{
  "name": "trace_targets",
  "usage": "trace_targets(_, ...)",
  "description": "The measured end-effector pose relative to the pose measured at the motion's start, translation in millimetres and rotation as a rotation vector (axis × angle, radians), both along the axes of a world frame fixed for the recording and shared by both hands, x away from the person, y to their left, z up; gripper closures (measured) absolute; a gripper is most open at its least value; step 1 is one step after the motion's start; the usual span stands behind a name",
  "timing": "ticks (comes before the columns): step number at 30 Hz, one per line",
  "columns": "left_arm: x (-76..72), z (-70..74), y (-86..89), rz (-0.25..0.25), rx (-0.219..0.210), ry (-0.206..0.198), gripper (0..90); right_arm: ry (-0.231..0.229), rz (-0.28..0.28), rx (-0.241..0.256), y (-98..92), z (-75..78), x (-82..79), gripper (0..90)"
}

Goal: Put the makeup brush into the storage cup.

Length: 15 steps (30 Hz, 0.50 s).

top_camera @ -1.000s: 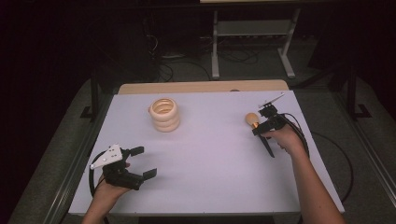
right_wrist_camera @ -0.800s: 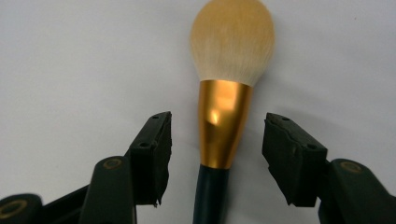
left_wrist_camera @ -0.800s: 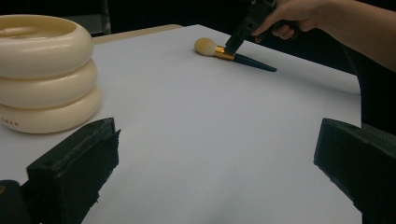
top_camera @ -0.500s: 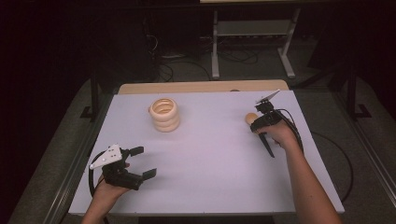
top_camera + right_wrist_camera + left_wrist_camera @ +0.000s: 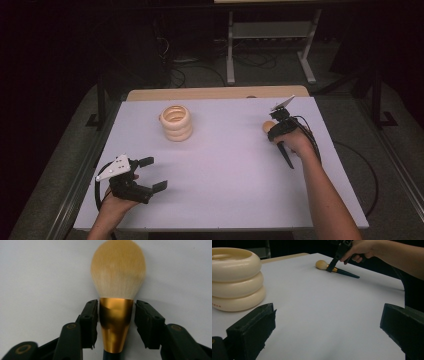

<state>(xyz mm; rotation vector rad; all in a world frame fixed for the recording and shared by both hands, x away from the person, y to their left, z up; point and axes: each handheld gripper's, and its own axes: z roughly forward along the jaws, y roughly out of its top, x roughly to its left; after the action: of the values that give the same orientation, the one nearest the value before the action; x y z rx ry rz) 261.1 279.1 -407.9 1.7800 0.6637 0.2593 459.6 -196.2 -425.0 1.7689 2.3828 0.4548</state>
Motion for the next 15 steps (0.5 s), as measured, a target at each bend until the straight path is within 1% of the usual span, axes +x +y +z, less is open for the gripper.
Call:
trace_targets(7,-0.2,0.2,0.0,0.001,-0.002,0.000,0.0,-0.006,0.000,-0.012,0.9,-0.4,-0.2,55.5)
trace_targets(10,-0.3,0.4,0.1,0.001,-0.003,-0.001,0.0,-0.005,-0.006,-0.018,0.2,0.3,0.0,59.6)
trace_targets(11,-0.2,0.3,0.1,0.002,-0.004,0.000,0.0,-0.004,-0.013,-0.018,0.1,0.7,0.0,59.8)
trace_targets(15,-0.3,0.3,0.2,0.001,-0.003,0.000,0.0,-0.005,-0.008,-0.018,-0.6,0.7,-0.2,60.3)
